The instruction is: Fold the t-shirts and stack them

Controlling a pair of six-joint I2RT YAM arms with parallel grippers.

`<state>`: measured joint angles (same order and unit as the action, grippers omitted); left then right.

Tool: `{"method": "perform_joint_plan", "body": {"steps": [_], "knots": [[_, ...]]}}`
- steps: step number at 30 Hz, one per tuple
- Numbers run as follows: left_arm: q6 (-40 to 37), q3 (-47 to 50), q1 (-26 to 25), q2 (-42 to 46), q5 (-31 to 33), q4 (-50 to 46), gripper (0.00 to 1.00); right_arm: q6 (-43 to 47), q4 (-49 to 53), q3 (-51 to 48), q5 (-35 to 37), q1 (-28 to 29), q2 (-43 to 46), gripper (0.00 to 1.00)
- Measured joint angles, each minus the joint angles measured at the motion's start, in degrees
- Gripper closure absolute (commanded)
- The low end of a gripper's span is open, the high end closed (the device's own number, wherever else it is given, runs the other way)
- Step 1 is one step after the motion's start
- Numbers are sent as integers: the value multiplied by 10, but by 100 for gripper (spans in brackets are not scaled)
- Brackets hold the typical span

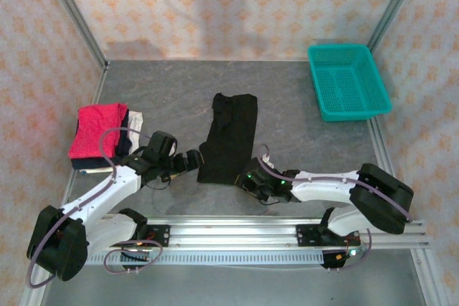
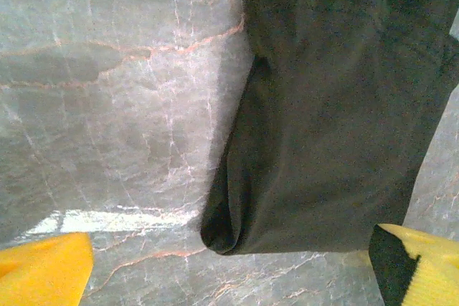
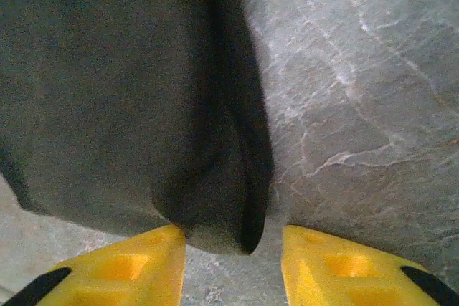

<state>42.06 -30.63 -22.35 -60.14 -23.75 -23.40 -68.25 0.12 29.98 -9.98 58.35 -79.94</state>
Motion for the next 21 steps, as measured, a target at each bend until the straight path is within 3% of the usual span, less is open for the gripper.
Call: {"method": "perform_joint_plan", "body": {"steps": [3, 11, 21], "knots": [[0, 19, 0, 0, -10, 5, 0, -1, 15, 3, 2, 0, -4, 79], [0, 38, -11, 0, -14, 14, 0, 7, 15, 11, 1, 0, -4, 62], [0, 47, -21, 0, -13, 24, 0, 7, -55, 13, 2, 0, -10, 61]]}}
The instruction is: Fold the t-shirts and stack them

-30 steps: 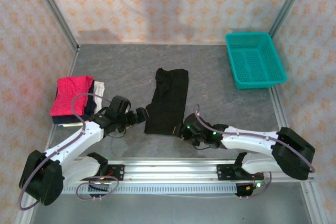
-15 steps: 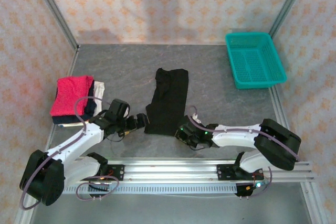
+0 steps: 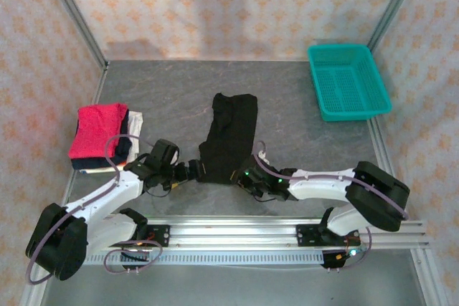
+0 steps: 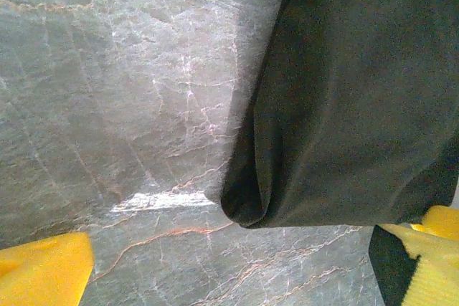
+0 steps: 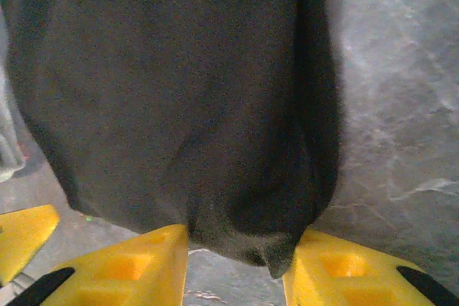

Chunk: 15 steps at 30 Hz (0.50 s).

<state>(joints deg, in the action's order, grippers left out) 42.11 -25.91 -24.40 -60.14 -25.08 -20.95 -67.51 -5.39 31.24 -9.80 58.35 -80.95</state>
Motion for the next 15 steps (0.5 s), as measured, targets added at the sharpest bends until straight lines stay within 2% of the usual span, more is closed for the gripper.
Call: {"method": "perform_joint_plan", "body": {"steps": [6, 10, 15], "knots": [[0, 2, -4, 0, 0, 6, 1, -7, -6, 3, 5, 0, -8, 59], [8, 3, -8, 0, -1, 18, 4, -24, -5, -2, 11, -3, -10, 60], [27, 14, -18, -4, -9, 43, 8, -32, -7, -8, 15, -8, -10, 86]]}}
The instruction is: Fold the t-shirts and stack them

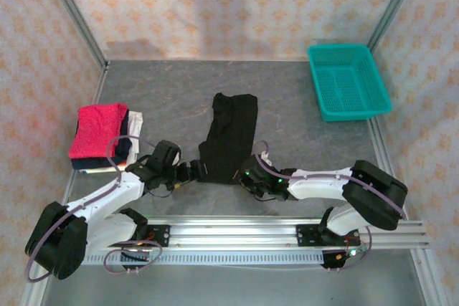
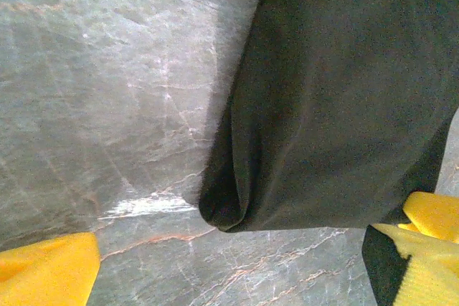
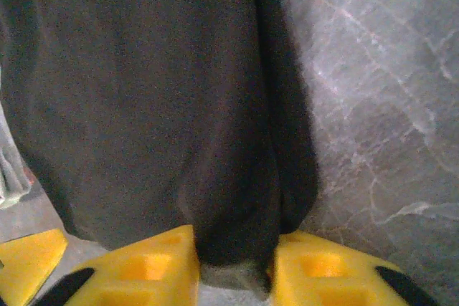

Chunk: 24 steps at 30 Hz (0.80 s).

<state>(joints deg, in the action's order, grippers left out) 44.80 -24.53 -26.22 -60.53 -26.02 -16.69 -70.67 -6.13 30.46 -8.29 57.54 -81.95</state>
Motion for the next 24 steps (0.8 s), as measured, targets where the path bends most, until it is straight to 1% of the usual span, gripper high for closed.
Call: {"method": "perform_joint_plan", "body": {"steps": [2, 3, 8, 11, 15, 18, 24], "knots": [[7, 6, -1, 0, -6, 10, 10, -2, 0, 0, 0, -1, 0, 99], [10, 9, -3, 0, -7, 13, 10, 0, 0, 0, 0, -2, 0, 100], [25, 14, -5, -11, -10, 33, 17, 0, 0, -2, 0, -3, 0, 100], [35, 15, -11, -22, -18, 51, 31, -1, 0, -6, 0, -3, 1, 100], [38, 15, -21, -31, -22, 66, 35, -1, 0, -10, 0, -3, 1, 100], [39, 15, -23, -38, -21, 75, 40, -1, 0, -10, 0, -3, 1, 100], [45, 15, -23, -64, -21, 93, 54, -1, -3, -10, 0, -3, 1, 100]]}}
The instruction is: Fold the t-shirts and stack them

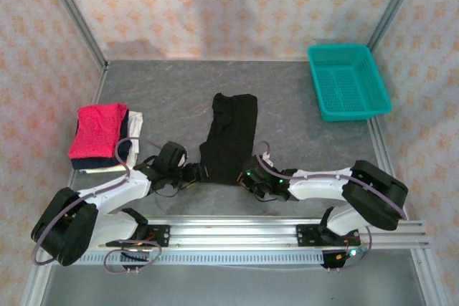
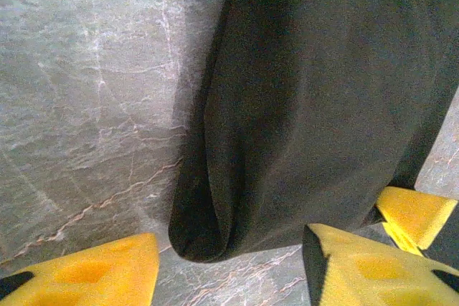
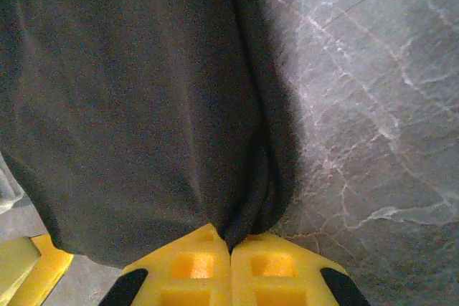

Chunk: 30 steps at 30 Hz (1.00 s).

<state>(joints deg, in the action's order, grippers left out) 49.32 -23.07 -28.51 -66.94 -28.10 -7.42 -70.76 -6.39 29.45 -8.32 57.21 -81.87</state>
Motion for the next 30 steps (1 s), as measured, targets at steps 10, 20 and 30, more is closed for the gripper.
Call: {"method": "perform_joint_plan", "body": {"steps": [10, 20, 30], "knots": [[7, 0, 0, -27, 0, 33, 83, -1, -1, 0, 0, 0, 0, 100], [15, 7, -4, -19, -5, 48, 100, 3, 25, 0, 1, 0, 21, 100], [18, 18, -44, 73, -4, -33, 100, 19, 120, 4, 11, 26, 102, 100]]}}
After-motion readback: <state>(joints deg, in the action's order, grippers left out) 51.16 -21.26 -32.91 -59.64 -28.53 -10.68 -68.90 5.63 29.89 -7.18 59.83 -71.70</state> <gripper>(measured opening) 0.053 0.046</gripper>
